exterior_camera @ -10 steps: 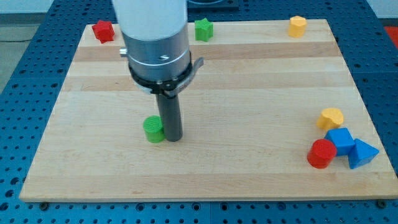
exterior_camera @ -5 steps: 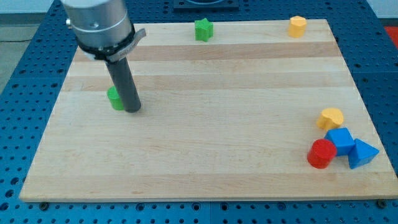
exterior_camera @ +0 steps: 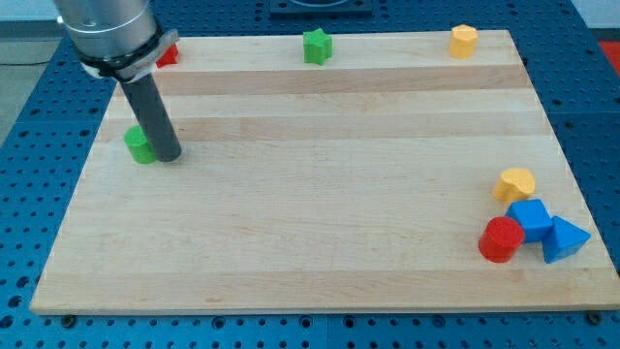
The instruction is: Move the green circle to the left center of the board
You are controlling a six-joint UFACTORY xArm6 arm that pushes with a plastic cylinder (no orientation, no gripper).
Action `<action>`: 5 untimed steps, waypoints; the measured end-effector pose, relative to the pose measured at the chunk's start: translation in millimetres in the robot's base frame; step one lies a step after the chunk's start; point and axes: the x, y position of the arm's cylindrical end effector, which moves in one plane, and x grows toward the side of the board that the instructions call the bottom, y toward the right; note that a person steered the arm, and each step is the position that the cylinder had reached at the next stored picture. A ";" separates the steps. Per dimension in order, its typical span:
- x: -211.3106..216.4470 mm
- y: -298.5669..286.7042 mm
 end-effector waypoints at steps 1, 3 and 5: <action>19.1 -12.5; 19.9 -34.3; 8.7 -30.8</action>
